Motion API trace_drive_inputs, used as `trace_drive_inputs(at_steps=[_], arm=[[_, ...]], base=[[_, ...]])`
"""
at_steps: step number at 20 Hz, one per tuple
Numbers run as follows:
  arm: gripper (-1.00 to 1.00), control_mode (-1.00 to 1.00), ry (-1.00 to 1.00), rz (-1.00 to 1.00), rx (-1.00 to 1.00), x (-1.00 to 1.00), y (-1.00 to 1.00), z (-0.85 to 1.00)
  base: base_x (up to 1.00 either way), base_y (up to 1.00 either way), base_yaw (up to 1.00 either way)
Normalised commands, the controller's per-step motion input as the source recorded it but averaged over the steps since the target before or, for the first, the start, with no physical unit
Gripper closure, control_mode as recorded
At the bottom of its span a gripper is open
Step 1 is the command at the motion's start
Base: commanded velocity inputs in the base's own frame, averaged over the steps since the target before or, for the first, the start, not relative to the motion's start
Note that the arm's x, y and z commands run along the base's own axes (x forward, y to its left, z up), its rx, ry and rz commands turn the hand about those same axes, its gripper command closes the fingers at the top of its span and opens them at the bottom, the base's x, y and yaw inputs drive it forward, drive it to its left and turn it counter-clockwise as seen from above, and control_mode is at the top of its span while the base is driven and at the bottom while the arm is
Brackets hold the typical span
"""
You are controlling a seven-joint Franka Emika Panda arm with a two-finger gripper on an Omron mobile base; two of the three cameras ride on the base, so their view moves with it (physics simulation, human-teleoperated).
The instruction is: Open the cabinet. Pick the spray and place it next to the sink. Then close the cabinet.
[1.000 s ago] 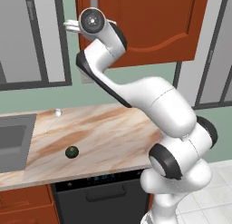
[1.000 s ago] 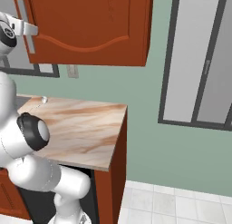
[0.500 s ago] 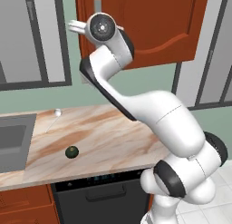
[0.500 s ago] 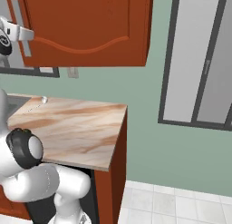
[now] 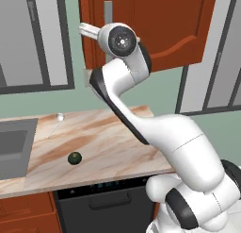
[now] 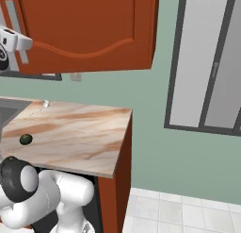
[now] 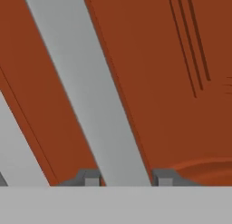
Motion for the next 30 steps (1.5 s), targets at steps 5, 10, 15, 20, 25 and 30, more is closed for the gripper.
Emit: trace_drive_inputs(at_steps=[5,10,15,20,25,30], arm=[[1.0,-1.0,-0.03,0.03,0.07,-0.67,-0.11,0.25],[1.0,-1.0,0.0,0.04,0.07,-0.67,-0.15,0.26],[1.0,-1.0,0.0,0.03,0.06,-0.68,-0.18,0.25],[1.0,-1.0,0.0,0.03,0.04,-0.66,-0.2,0.23],[1.0,-1.0,0.0,0.03,0.03,-0.65,-0.22,0.23],[1.0,-1.0,0.0,0.02,0.03,-0.62,-0.22,0.24]], base=[[0.0,0.0,0.0],[0.0,0.0,0.0],[0.0,0.0,0.0],[0.0,0.0,0.0],[0.0,0.0,0.0],[0.0,0.0,0.0]])
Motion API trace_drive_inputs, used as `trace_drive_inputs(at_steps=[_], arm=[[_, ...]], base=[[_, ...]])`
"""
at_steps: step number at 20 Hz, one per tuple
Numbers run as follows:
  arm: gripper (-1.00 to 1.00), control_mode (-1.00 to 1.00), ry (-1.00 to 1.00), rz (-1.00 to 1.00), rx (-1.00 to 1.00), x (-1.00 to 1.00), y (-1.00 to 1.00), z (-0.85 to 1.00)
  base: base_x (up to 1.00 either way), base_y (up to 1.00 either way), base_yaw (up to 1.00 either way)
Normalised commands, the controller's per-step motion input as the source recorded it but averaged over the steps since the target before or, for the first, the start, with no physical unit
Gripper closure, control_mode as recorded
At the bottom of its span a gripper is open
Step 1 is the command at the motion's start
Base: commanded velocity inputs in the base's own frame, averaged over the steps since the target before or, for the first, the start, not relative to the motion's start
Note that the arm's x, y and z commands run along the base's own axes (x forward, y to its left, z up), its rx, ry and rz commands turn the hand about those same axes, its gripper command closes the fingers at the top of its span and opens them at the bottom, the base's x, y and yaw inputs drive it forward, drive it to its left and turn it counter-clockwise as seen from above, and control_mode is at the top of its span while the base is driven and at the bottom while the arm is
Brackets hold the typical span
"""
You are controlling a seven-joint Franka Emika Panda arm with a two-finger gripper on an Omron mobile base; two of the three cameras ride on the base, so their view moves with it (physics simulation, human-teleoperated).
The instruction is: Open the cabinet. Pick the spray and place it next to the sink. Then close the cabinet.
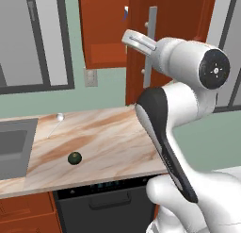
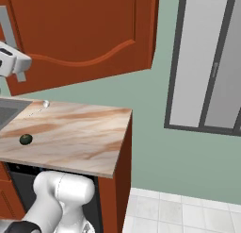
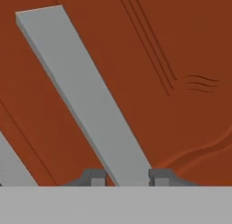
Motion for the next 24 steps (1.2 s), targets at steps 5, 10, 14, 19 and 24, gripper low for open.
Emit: trace_drive_inputs(at_steps=[5,10,14,19,24], arm=[[1.0,-1.0,0.01,0.0,0.05,-0.58,-0.24,0.22],[1.0,-1.0,0.03,0.01,0.06,-0.49,-0.18,0.18],[-1.0,-1.0,0.1,0.01,0.08,-0.33,-0.02,0.14],[-1.0,-1.0,0.03,0.0,0.09,-0.43,-0.02,0.21],[-1.0,-1.0,0.02,0.0,0.07,-0.46,-0.09,0.19]], base=[[0.0,0.0,0.0],[0.0,0.0,0.0],[0.0,0.0,0.0],[0.0,0.0,0.0],[0.0,0.0,0.0]])
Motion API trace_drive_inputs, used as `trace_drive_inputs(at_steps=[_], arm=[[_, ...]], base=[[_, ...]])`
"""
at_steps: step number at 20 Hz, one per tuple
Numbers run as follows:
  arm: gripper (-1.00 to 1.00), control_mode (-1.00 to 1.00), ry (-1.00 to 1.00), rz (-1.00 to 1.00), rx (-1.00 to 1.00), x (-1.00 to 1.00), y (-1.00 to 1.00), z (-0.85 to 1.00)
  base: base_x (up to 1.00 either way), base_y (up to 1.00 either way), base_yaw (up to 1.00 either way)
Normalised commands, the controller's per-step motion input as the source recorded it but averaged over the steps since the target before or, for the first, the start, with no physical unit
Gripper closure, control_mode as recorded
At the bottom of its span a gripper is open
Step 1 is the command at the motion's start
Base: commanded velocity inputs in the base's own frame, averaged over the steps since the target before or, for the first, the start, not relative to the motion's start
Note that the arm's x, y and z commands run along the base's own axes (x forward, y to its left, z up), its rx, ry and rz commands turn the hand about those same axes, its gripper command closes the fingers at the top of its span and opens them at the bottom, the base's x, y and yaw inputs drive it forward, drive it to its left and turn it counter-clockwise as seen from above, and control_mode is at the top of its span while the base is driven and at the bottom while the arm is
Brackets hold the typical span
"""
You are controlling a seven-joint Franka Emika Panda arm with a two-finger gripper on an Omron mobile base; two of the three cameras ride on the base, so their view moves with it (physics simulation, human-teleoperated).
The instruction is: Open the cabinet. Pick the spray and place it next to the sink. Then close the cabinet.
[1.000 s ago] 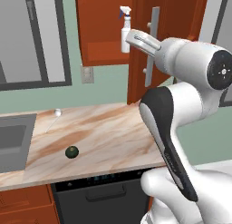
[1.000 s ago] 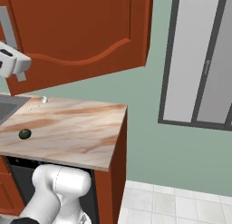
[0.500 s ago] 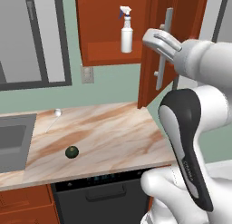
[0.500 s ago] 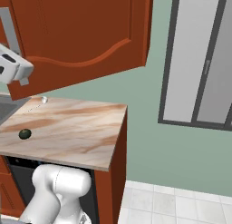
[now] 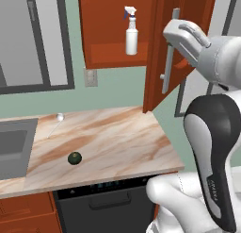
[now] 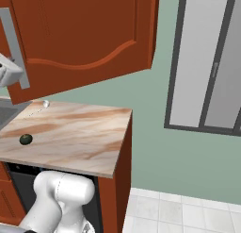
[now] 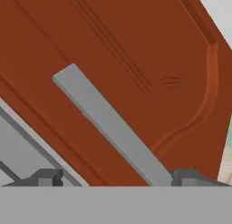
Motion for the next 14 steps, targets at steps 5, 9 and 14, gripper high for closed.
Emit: trace_drive_inputs(at_steps=[5,9,14], arm=[[-1.0,-1.0,0.03,0.02,0.01,-0.4,-0.15,0.12],[-1.0,-1.0,0.06,0.03,0.01,-0.45,-0.07,0.03],[-1.0,-1.0,0.15,0.0,0.08,-0.31,0.23,-0.13]], base=[[0.0,0.0,0.0],[0.0,0.0,0.0],[0.0,0.0,0.0]])
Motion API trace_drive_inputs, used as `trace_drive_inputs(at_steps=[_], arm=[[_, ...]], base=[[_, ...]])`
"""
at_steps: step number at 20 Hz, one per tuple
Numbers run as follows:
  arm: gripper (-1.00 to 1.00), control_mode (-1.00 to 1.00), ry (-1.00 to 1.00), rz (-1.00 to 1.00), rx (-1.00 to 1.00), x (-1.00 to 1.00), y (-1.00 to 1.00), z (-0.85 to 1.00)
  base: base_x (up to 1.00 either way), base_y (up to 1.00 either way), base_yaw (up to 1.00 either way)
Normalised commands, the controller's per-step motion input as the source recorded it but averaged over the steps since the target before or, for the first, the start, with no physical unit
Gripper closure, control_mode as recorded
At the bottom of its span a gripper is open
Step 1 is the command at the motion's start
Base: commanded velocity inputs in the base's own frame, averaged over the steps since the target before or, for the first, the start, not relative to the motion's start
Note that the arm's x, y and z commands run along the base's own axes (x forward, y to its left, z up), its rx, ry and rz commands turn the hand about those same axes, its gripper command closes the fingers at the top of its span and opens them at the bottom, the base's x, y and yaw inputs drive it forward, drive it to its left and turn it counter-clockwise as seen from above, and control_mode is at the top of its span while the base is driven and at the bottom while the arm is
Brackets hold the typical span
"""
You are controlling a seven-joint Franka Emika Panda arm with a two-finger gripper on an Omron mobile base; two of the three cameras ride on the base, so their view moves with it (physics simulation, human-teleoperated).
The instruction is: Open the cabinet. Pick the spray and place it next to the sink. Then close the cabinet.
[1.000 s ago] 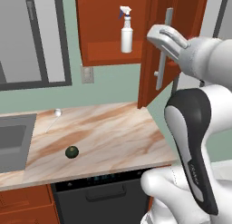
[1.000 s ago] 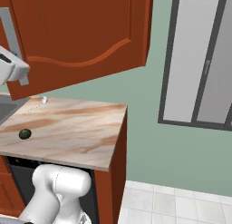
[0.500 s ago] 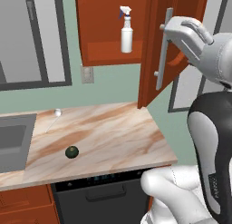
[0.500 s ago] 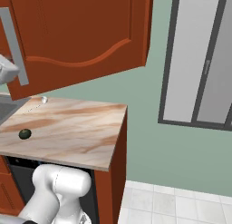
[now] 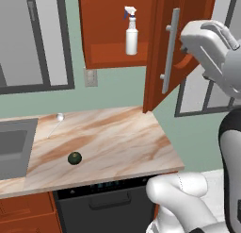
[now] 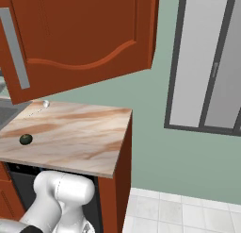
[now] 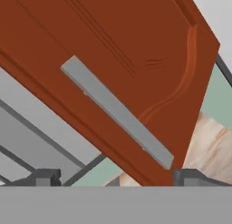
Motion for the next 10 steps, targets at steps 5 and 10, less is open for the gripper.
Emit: trace_drive_inputs(at_steps=[5,10], arm=[[-1.0,-1.0,0.15,-0.01,0.15,-0.01,0.37,-0.17],[-1.0,-1.0,0.13,-0.01,0.12,0.15,0.33,-0.17]], base=[[0.0,0.0,0.0],[0.0,0.0,0.0]])
